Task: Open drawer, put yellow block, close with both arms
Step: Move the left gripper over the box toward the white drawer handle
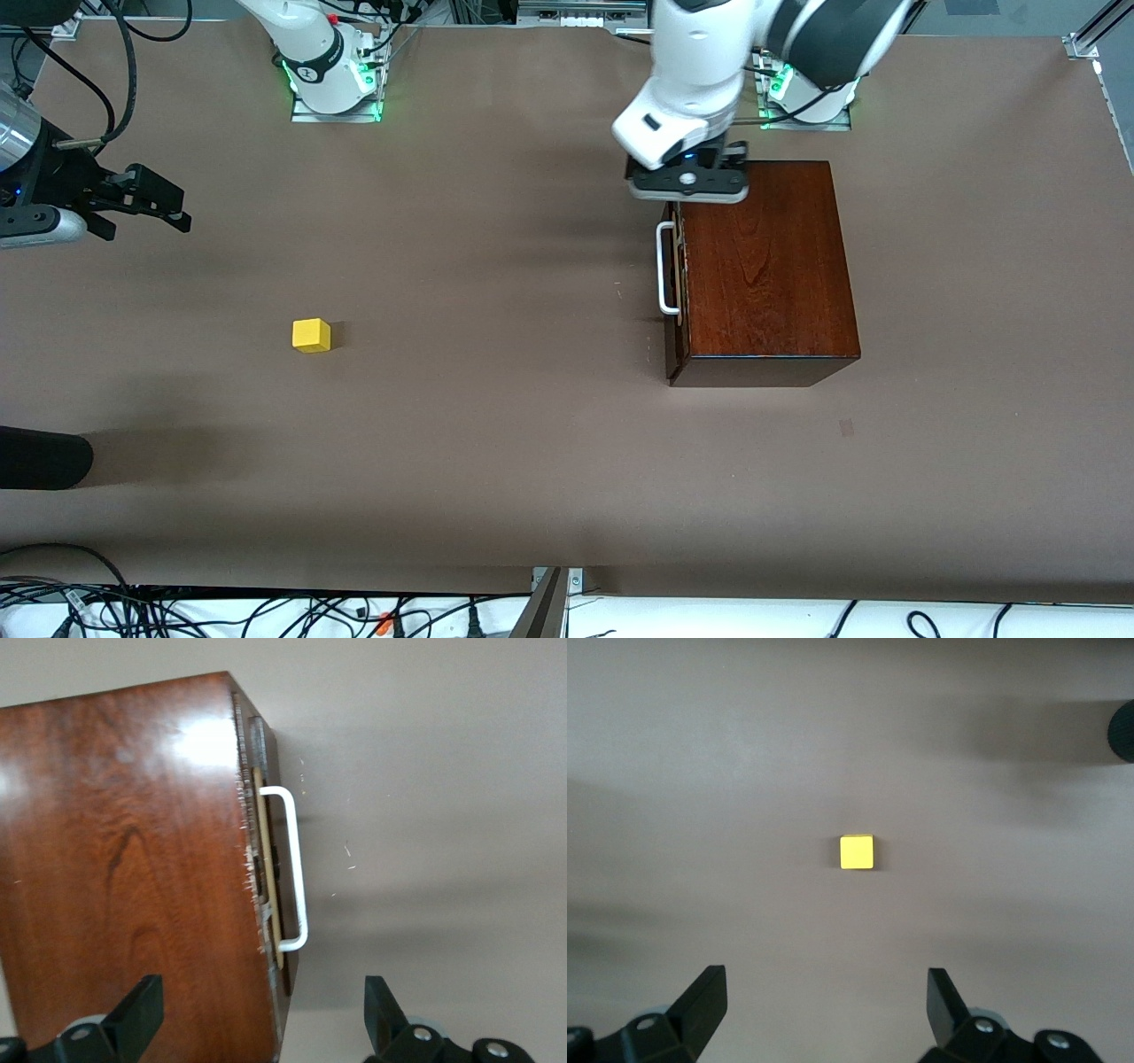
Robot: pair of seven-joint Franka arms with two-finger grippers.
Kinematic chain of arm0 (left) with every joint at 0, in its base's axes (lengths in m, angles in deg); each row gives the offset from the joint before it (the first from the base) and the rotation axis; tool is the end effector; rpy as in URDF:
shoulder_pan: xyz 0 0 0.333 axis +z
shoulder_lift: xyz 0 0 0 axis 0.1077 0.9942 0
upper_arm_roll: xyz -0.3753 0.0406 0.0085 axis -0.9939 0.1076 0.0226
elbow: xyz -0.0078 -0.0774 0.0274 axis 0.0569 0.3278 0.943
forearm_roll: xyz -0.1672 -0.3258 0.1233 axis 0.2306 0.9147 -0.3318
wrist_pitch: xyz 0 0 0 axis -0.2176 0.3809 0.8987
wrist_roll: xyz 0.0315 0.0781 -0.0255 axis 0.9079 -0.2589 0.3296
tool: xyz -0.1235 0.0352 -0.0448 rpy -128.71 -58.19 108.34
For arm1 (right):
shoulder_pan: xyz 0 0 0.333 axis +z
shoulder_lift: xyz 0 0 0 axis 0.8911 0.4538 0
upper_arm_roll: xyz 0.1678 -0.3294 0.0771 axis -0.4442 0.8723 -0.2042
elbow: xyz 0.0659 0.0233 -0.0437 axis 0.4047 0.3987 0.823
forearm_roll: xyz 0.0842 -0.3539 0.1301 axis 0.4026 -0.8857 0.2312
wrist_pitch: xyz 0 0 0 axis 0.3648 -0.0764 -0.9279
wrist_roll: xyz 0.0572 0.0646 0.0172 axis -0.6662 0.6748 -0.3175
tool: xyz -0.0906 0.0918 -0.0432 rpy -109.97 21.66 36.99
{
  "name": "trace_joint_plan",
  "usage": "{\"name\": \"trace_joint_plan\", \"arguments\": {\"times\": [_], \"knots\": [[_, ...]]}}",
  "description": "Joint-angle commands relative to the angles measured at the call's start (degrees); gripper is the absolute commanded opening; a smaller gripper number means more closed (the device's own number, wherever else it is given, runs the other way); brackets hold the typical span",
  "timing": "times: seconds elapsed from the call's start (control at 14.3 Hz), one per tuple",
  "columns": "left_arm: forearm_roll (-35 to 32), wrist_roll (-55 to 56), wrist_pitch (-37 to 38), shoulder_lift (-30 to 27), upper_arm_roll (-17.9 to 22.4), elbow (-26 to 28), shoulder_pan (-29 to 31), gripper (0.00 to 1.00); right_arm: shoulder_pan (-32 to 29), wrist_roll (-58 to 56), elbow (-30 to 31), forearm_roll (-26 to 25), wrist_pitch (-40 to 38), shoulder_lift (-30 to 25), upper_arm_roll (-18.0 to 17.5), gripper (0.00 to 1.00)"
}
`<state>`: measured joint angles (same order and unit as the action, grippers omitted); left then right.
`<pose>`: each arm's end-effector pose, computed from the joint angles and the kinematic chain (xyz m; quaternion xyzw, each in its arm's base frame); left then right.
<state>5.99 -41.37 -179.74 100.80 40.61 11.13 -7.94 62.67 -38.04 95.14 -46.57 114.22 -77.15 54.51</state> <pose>0.4716 -0.3890 0.5339 -0.9970 0.0447 0.0146 0.0614 0.5603 0.0301 0.6355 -0.9985 -0.0472 -0.0080 0.0279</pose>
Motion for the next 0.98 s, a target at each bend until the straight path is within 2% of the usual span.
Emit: {"name": "trace_joint_plan", "arguments": {"times": [0.0,0.21,0.49,0.91], "knots": [[-6.83,6.69,-1.88,6.17,-0.15,-1.07,-4.32,1.0,-0.1,-0.1,-1.14,1.24,-0.55,0.52,0.07,1.0],[-8.7,9.17,-4.87,10.22,-0.06,-1.07,-5.13,1.0,-0.01,-0.1,-1.14,1.24,-0.63,0.52,0.07,1.0],[-14.4,13.74,-7.16,14.88,-0.06,-0.19,-6.44,1.0,-0.01,-0.01,-1.14,1.24,-0.64,0.52,0.07,1.0],[-14.85,15.5,-11.55,14.45,0.03,5.69,-6.36,1.0,-0.01,-0.01,-1.14,1.24,-0.63,0.52,0.07,1.0]]}}
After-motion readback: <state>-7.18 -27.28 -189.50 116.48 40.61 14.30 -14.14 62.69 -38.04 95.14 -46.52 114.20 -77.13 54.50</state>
